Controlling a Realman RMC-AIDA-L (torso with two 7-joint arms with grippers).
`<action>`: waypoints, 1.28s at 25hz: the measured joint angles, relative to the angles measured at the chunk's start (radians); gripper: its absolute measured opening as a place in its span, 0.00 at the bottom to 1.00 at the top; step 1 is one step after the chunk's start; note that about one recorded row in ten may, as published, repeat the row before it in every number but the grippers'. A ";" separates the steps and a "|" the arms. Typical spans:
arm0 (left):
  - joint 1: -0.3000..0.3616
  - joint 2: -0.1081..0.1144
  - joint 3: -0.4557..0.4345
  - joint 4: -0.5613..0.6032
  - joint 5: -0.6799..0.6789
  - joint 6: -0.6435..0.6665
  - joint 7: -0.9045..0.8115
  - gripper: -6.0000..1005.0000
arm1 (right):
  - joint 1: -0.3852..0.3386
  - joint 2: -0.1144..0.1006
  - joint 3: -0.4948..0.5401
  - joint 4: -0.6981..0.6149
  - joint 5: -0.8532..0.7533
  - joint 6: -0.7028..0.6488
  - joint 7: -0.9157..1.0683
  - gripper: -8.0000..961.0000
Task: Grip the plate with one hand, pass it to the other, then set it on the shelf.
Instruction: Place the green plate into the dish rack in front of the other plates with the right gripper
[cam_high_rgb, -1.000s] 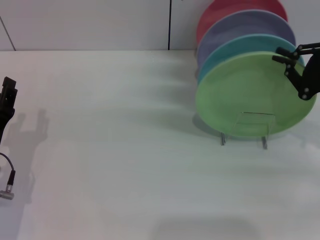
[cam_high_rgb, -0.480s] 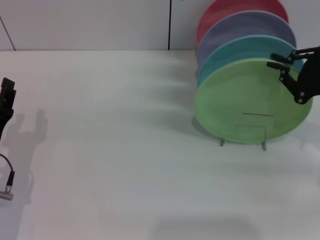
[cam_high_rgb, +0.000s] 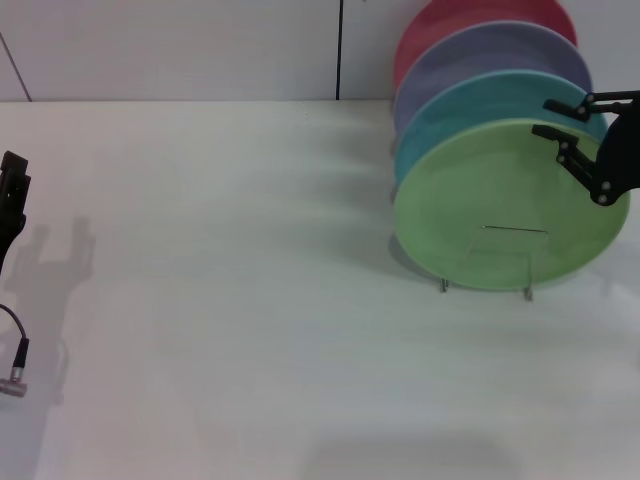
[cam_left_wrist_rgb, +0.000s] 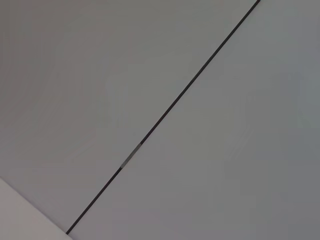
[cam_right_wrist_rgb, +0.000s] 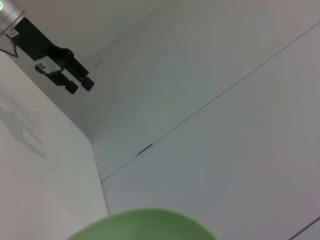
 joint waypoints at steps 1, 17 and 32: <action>0.000 0.000 0.000 0.000 0.000 0.000 0.000 0.62 | 0.001 0.000 0.000 0.000 0.000 0.000 0.000 0.16; -0.004 0.000 -0.010 0.000 0.000 0.000 0.003 0.62 | 0.009 0.022 -0.005 -0.003 -0.006 0.031 0.001 0.28; -0.002 0.000 -0.009 0.006 0.000 0.000 -0.004 0.62 | 0.004 0.033 -0.004 -0.025 -0.004 -0.043 -0.004 0.31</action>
